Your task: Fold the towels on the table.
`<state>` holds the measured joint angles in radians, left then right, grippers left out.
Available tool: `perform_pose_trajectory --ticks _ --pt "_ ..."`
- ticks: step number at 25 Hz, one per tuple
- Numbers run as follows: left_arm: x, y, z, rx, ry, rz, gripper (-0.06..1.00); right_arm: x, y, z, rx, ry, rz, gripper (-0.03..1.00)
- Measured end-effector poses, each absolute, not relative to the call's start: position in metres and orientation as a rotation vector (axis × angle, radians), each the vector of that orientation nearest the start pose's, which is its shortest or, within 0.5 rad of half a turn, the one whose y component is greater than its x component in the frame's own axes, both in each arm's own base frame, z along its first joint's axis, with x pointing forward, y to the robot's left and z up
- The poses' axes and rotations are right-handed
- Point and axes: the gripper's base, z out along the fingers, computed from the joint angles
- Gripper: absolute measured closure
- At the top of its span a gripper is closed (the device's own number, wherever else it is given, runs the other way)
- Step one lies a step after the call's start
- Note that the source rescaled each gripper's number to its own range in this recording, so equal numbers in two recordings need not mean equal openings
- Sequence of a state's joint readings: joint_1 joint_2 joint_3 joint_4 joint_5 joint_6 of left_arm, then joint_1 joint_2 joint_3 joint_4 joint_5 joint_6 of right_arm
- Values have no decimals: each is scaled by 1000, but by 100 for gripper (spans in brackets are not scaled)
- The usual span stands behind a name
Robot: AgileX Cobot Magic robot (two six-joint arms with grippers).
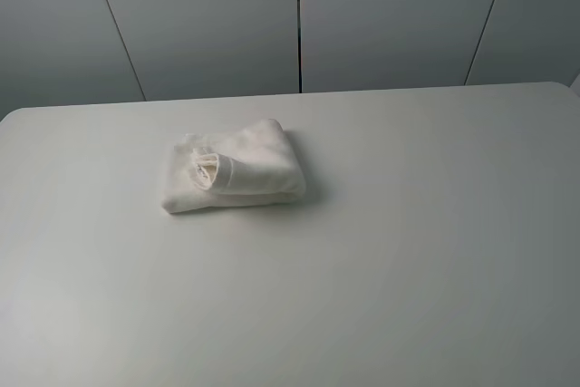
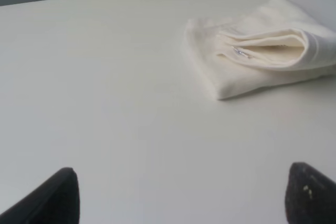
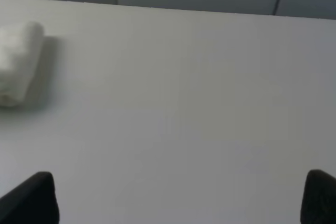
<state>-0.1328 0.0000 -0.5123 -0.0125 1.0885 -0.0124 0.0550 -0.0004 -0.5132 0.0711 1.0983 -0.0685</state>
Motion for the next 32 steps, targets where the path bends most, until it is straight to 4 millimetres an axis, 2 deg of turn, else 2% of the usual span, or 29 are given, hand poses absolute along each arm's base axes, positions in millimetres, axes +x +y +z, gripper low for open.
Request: perform_pose_trajectory --ticks 8,32 --pt "-7 0 278 -23 2060 -12 -6 -8 6 278 -94 2065 61 -3" --pt "-7 0 278 -12 2060 -19 -6 -8 5 278 -92 2063 59 -3"
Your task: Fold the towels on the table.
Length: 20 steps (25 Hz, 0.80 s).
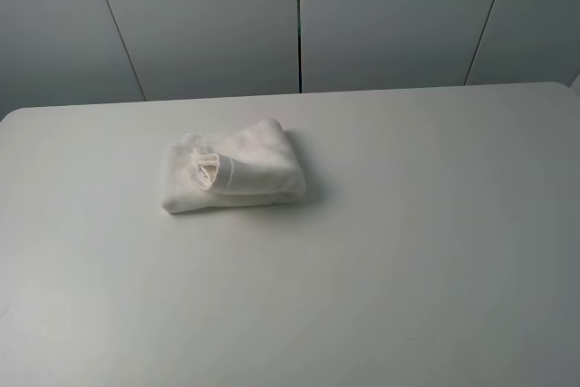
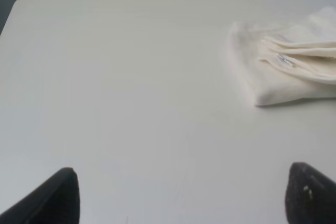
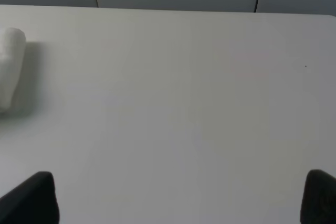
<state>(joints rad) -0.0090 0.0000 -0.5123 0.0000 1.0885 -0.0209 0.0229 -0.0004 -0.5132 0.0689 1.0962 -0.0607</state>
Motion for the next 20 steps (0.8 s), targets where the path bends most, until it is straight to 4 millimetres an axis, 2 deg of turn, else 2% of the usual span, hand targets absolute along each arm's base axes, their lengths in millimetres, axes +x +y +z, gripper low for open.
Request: perform_pose_trajectory --ticks 20 --pt "-7 0 278 -12 2060 -19 -6 -8 5 278 -92 2063 59 -3"
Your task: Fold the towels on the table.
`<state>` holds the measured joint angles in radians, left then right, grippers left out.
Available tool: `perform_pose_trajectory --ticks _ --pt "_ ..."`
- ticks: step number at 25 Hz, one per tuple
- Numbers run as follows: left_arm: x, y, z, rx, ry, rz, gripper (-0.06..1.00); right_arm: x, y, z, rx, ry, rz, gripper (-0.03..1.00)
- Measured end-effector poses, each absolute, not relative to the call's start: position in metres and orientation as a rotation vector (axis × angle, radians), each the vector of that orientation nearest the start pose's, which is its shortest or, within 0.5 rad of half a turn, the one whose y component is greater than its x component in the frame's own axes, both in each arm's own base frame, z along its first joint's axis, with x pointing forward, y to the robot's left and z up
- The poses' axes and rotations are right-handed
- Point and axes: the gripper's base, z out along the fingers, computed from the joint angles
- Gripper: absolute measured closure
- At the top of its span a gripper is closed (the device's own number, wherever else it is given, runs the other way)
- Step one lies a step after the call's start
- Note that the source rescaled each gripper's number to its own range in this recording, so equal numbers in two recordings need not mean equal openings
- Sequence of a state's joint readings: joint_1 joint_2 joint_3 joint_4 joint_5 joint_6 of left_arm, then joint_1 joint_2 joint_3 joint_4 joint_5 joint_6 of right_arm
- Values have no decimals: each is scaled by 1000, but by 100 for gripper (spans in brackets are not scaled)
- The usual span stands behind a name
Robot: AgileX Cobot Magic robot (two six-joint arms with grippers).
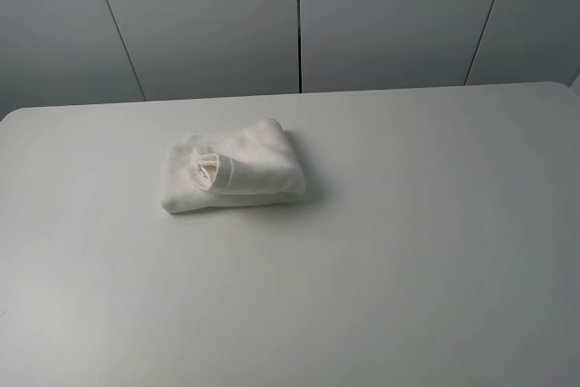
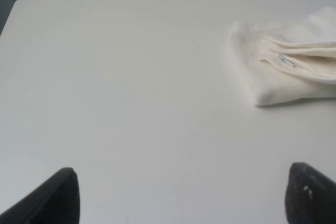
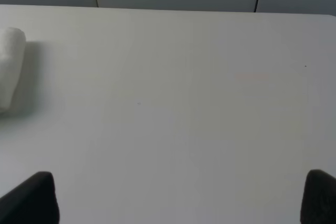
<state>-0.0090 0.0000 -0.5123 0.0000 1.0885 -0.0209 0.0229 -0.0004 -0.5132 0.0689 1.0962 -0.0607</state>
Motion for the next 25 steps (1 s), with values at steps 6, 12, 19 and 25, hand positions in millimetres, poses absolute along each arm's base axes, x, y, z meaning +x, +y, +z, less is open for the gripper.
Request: perform_pose_trajectory --ticks 6,12,19,25 --pt "-7 0 278 -12 2060 -19 -6 -8 5 278 -92 2063 59 -3" --pt "-7 0 278 -12 2060 -19 -6 -8 5 278 -92 2063 59 -3" --pt "-7 0 278 -12 2060 -19 -6 -8 5 278 -92 2063 59 -3" --pt "-7 0 278 -12 2060 -19 -6 -8 5 278 -92 2063 59 -3"
